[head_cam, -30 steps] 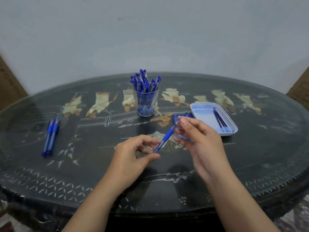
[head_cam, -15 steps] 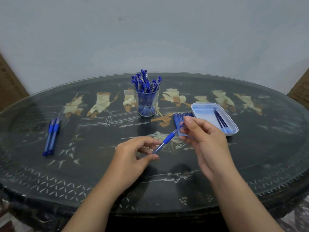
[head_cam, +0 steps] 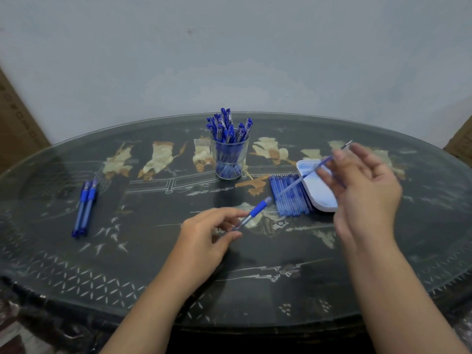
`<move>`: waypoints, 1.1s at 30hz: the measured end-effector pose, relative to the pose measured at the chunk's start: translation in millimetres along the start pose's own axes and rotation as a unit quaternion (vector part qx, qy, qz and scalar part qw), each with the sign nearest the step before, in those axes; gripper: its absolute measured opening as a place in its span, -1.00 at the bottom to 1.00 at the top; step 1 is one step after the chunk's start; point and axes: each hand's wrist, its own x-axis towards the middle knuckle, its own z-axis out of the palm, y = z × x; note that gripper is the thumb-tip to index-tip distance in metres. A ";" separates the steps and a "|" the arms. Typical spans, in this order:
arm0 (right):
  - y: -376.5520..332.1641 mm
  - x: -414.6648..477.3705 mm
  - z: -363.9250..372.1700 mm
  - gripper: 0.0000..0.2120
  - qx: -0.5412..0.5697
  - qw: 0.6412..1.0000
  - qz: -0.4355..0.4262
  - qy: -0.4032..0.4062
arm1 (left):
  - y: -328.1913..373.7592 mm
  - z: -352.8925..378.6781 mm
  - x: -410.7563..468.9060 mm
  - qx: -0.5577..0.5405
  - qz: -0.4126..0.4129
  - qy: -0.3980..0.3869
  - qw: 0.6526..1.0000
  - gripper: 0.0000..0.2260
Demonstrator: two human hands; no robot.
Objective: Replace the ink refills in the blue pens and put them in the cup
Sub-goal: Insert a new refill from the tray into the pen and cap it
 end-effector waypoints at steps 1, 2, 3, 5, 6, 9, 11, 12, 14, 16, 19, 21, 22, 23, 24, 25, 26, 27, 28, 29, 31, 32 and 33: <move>-3.1 7.8 2.3 -0.83 0.003 1.000 -0.006 0.011 | -0.9 -0.4 0.7 -0.006 -0.006 0.020 1.000 -0.59; -3.9 16.4 4.5 -0.84 -0.005 1.000 -0.008 0.016 | -1.3 -0.8 1.8 -0.015 -0.017 0.044 0.999 -0.59; -2.9 24.1 7.6 -0.84 -0.024 1.000 -0.007 0.012 | -2.0 -1.0 3.4 -0.025 -0.030 0.071 0.997 -0.59; 10.3 37.1 13.6 -0.84 -0.105 0.994 0.003 -0.020 | -4.5 -1.4 7.4 -0.041 -0.048 0.127 0.990 -0.60; 21.1 41.5 16.2 -0.84 -0.159 0.986 0.012 -0.043 | -6.3 -1.9 8.9 -0.048 -0.055 0.153 0.986 -0.60; 60.6 52.7 18.4 -0.84 -0.313 0.944 0.034 -0.101 | -13.3 -4.5 10.8 -0.058 -0.069 0.208 0.974 -0.61; 80.4 60.4 18.9 -0.86 -0.395 0.909 0.043 -0.126 | -20.0 -6.2 9.6 -0.039 -0.066 0.229 0.970 -0.63; 87.9 65.0 19.2 -0.84 -0.427 0.893 0.047 -0.137 | -22.9 -6.9 8.7 -0.030 -0.066 0.238 0.969 -0.64; 98.5 73.2 20.8 -0.84 -0.476 0.864 0.048 -0.154 | -27.2 -7.8 8.1 -0.029 -0.070 0.253 0.964 -0.64; 105.8 79.4 23.1 -0.89 -0.514 0.840 0.039 -0.167 | -28.6 -7.4 8.6 -0.036 -0.074 0.258 0.963 -0.65; 113.3 85.9 26.8 -0.89 -0.547 0.818 0.029 -0.178 | -29.2 -6.7 9.3 -0.039 -0.074 0.257 0.963 -0.65; 115.8 89.2 28.2 -0.82 -0.560 0.810 0.027 -0.175 | -29.4 -6.2 9.0 -0.040 -0.071 0.254 0.964 -0.65; 116.3 90.6 28.7 -0.79 -0.565 0.806 0.026 -0.172 | -29.3 -6.2 9.0 -0.040 -0.070 0.252 0.964 -0.65; 116.5 91.6 29.0 -0.76 -0.569 0.804 0.024 -0.171 | -29.3 -6.0 9.1 -0.040 -0.070 0.252 0.964 -0.65; 116.6 92.3 29.3 -0.75 -0.572 0.802 0.020 -0.171 | -29.3 -6.0 9.3 -0.041 -0.071 0.252 0.964 -0.65; 116.9 93.2 29.3 -0.75 -0.575 0.800 0.015 -0.171 | -29.3 -6.0 9.7 -0.043 -0.073 0.252 0.964 -0.65; 117.0 93.7 29.5 -0.77 -0.580 0.797 0.011 -0.171 | -29.0 -6.0 9.9 -0.045 -0.074 0.250 0.964 -0.64; 117.4 94.3 29.3 -0.82 -0.588 0.790 0.006 -0.173 | -29.0 -6.0 10.1 -0.047 -0.075 0.249 0.964 -0.64; 117.7 94.6 29.3 -0.87 -0.597 0.783 0.001 -0.177 | -29.1 -6.2 10.1 -0.049 -0.076 0.249 0.964 -0.64; 117.9 94.6 29.1 -0.90 -0.605 0.776 -0.005 -0.180 | -29.1 -6.1 10.3 -0.051 -0.077 0.248 0.964 -0.64; 118.7 94.1 28.6 -0.90 -0.613 0.769 -0.012 -0.182 | -29.3 -6.3 10.2 -0.056 -0.081 0.248 0.964 -0.65; 119.2 93.6 28.4 -0.90 -0.615 0.767 -0.015 -0.182 | -29.3 -6.2 10.3 -0.059 -0.085 0.247 0.963 -0.65; 120.1 93.5 28.3 -0.91 -0.617 0.765 -0.018 -0.182 | -29.4 -6.1 10.6 -0.061 -0.088 0.247 0.963 -0.65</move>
